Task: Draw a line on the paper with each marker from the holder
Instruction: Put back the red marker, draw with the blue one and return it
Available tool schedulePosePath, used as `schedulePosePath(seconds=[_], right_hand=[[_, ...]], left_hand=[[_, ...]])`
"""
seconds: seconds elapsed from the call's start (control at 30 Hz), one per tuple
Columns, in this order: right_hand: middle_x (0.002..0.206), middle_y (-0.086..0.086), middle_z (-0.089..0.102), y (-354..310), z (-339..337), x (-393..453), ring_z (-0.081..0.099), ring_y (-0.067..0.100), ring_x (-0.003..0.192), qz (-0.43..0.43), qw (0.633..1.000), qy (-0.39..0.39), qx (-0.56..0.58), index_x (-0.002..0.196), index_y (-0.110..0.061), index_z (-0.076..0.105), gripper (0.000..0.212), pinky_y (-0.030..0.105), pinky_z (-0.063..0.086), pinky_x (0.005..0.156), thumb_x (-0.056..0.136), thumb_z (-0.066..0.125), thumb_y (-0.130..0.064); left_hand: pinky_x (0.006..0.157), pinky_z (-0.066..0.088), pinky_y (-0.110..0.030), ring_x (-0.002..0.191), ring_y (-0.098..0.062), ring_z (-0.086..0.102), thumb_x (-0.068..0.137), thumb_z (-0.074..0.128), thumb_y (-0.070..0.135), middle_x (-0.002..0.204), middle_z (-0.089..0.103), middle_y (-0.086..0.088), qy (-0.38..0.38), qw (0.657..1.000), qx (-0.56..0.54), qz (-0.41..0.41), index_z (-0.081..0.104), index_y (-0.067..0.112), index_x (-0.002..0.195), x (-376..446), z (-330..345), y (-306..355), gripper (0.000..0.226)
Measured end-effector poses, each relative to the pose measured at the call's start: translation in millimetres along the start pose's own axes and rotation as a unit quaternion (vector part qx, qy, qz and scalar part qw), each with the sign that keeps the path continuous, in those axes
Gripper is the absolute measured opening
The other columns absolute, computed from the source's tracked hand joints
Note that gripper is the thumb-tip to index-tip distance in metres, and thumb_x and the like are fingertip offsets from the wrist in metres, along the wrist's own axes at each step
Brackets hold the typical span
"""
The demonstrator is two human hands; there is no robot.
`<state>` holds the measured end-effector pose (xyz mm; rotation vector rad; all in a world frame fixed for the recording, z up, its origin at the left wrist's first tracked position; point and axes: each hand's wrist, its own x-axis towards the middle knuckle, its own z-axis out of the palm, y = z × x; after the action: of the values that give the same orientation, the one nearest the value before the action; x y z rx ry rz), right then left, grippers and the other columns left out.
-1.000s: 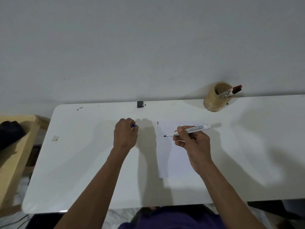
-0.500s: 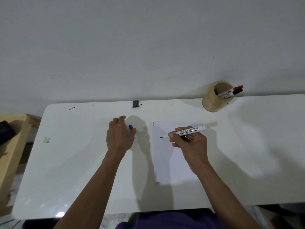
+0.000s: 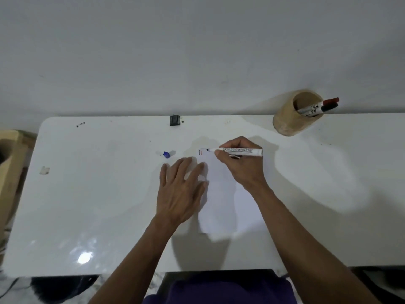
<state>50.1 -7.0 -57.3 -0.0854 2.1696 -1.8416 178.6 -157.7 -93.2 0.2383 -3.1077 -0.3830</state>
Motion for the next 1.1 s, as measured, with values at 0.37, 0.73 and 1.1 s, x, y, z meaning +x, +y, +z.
schedulePosePath(seconds=[0.37,0.73,1.1], right_hand=[[0.074,0.006,0.075,24.6,10.6,15.3,0.069,0.012,0.064,-0.002,0.999,0.000,-0.045,0.077,-0.002,0.071,0.019,0.022,0.052,0.057,0.077,0.088,-0.010],[0.076,0.005,0.076,29.0,13.9,16.6,0.070,0.016,0.066,-0.007,0.998,0.001,-0.057,0.077,-0.006,0.072,0.018,0.025,0.053,0.058,0.078,0.088,-0.014],[0.073,0.002,0.075,27.8,13.0,16.6,0.067,0.007,0.062,-0.004,0.997,-0.009,-0.078,0.072,-0.009,0.069,0.019,0.020,0.052,0.057,0.077,0.087,-0.013]], left_hand=[[0.116,0.029,-0.058,0.141,-0.031,0.046,0.099,0.049,0.049,0.149,0.053,-0.011,0.065,0.998,0.018,0.003,0.055,0.025,0.143,-3.7,13.1,-0.6,0.050],[0.114,0.032,-0.060,0.142,-0.030,0.046,0.097,0.053,0.048,0.150,0.054,-0.011,0.090,0.996,0.009,0.005,0.056,0.025,0.142,-4.1,17.6,-2.0,0.050],[0.115,0.031,-0.060,0.143,-0.029,0.046,0.098,0.053,0.048,0.150,0.053,-0.012,0.095,0.995,0.002,0.003,0.056,0.025,0.142,-4.2,18.3,-1.6,0.050]])
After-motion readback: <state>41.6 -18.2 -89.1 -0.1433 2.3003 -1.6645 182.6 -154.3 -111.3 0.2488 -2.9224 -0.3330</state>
